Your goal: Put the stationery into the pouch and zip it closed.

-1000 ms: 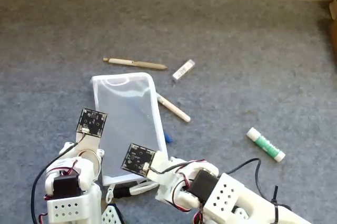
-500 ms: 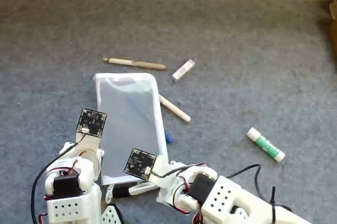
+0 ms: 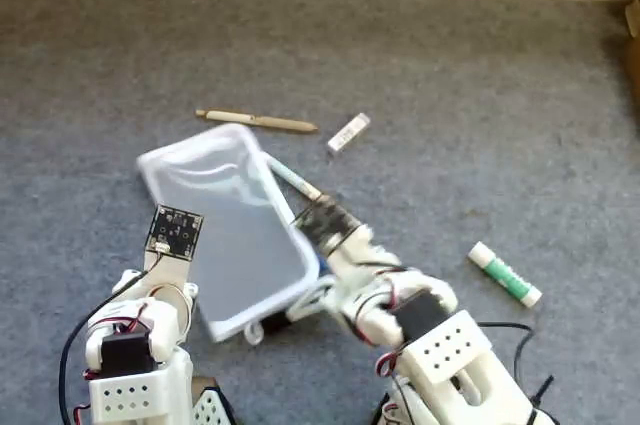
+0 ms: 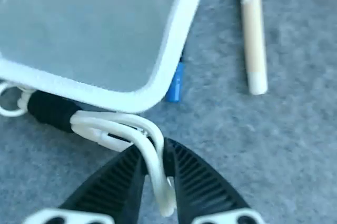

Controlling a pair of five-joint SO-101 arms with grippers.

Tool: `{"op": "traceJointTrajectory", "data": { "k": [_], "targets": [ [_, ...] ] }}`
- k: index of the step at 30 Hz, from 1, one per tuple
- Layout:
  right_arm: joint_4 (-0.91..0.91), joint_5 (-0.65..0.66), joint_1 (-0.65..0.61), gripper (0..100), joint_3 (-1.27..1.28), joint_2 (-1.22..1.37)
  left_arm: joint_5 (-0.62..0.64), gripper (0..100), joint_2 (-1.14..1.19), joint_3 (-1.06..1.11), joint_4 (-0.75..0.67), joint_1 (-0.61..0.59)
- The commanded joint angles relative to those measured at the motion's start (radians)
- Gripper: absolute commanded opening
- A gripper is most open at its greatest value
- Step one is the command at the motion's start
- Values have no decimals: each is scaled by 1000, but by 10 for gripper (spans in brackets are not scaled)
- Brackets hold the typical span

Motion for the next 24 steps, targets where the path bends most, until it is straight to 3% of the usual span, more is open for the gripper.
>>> {"op": "traceJointTrajectory", "data": {
  "k": [1,5,9,15,22,24],
  "targets": [
    [-18,-2,137,5,-79,-2,-5,98,-8,22,8,-12],
    [-19,2,265,5,-97,-1,-5,98,-8,22,8,-12],
    [-18,86,360,5,-97,2,-5,98,-8,22,8,-12],
    [33,183,420,8,-94,-1,-5,98,-8,22,8,-12],
    [237,276,415,221,-168,-4,-5,98,-8,22,8,-12],
    [272,304,414,235,-200,-4,-5,98,-8,22,8,-12]
  ]
}}
